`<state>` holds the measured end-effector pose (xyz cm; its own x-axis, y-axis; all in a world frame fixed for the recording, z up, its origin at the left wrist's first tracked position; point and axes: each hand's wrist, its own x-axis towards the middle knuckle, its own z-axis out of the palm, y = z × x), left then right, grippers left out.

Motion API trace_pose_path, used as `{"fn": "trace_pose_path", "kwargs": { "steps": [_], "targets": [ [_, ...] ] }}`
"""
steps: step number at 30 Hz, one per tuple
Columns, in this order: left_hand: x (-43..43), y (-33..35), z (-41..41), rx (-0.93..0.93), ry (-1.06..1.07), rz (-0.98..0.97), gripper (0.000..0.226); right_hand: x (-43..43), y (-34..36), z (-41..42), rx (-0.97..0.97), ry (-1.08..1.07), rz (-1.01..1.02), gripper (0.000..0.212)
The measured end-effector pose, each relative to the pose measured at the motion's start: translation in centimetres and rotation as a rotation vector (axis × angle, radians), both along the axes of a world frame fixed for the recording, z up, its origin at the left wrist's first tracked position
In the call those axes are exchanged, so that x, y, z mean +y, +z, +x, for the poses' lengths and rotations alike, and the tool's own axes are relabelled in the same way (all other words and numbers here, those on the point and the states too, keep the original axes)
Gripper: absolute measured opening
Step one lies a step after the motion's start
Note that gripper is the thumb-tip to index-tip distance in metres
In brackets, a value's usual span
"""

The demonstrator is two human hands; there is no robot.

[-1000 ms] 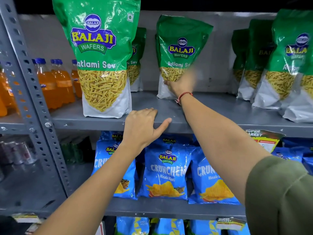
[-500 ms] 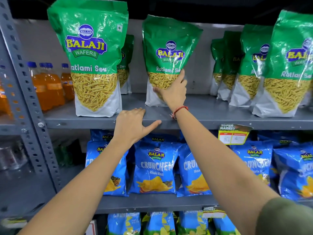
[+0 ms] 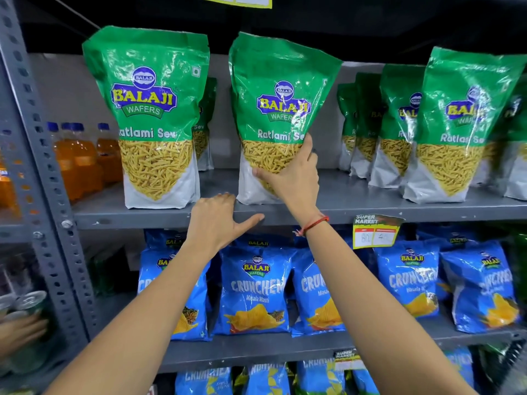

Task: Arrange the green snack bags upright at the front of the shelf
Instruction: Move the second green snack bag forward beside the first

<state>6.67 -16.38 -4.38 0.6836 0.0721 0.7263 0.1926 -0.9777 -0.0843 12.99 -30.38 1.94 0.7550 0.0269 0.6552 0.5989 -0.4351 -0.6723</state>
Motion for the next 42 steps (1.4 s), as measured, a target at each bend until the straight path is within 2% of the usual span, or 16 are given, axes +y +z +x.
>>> {"fn": "trace_pose_path", "kwargs": {
  "steps": [10, 14, 17, 20, 22, 29, 42],
  "targets": [
    [-0.5, 0.3, -0.1, -0.045, -0.094, 0.008, 0.067, -2.8, -0.7, -2.8, -0.055, 0.012, 0.001, 0.123],
    [-0.5, 0.4, -0.1, -0.053, -0.089, -0.009, 0.069, -3.9, -1.1, -1.9, -0.038, 0.148, 0.167, 0.127],
    [-0.5, 0.5, -0.1, -0.057, -0.090, 0.004, 0.068, -4.7, -1.2, -0.3, 0.105, 0.357, 0.275, 0.130],
    [-0.6, 0.5, -0.2, -0.075, -0.099, 0.008, 0.065, -4.8, -1.4, 1.2, 0.206, 0.515, 0.253, 0.117],
    [-0.6, 0.5, -0.3, -0.083, -0.089, 0.015, 0.066, -4.6, -1.5, 1.7, 0.196, 0.495, 0.231, 0.106],
    [-0.6, 0.4, -0.1, -0.087, -0.048, 0.054, 0.074, -3.6, -1.9, 2.4, 0.117, 0.393, 0.258, 0.089],
    [-0.5, 0.2, 0.1, -0.022, 0.019, 0.041, 0.081, -2.9, -1.7, 3.6, 0.108, 0.358, 0.237, 0.090]
  ]
}}
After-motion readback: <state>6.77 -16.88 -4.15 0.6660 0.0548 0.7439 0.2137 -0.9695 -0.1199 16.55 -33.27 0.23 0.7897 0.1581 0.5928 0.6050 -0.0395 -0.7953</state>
